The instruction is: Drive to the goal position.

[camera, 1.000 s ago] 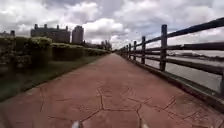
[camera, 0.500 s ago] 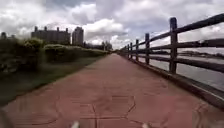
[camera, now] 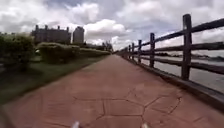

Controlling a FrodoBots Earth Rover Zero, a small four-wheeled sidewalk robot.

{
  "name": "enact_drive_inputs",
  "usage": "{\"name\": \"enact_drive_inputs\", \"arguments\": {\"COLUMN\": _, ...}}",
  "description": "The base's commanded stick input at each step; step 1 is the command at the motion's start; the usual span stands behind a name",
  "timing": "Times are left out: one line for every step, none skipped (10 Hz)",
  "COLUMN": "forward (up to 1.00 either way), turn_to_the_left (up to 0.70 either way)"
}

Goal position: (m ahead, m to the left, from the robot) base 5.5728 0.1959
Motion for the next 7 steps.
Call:
{"name": "enact_drive_inputs", "arguments": {"forward": 1.0, "turn_to_the_left": 0.0}}
{"name": "enact_drive_inputs", "arguments": {"forward": 1.0, "turn_to_the_left": 0.0}}
{"name": "enact_drive_inputs", "arguments": {"forward": 1.0, "turn_to_the_left": 0.0}}
{"name": "enact_drive_inputs", "arguments": {"forward": 1.0, "turn_to_the_left": 0.0}}
{"name": "enact_drive_inputs", "arguments": {"forward": 1.0, "turn_to_the_left": 0.0}}
{"name": "enact_drive_inputs", "arguments": {"forward": 1.0, "turn_to_the_left": 0.0}}
{"name": "enact_drive_inputs", "arguments": {"forward": 1.0, "turn_to_the_left": 0.0}}
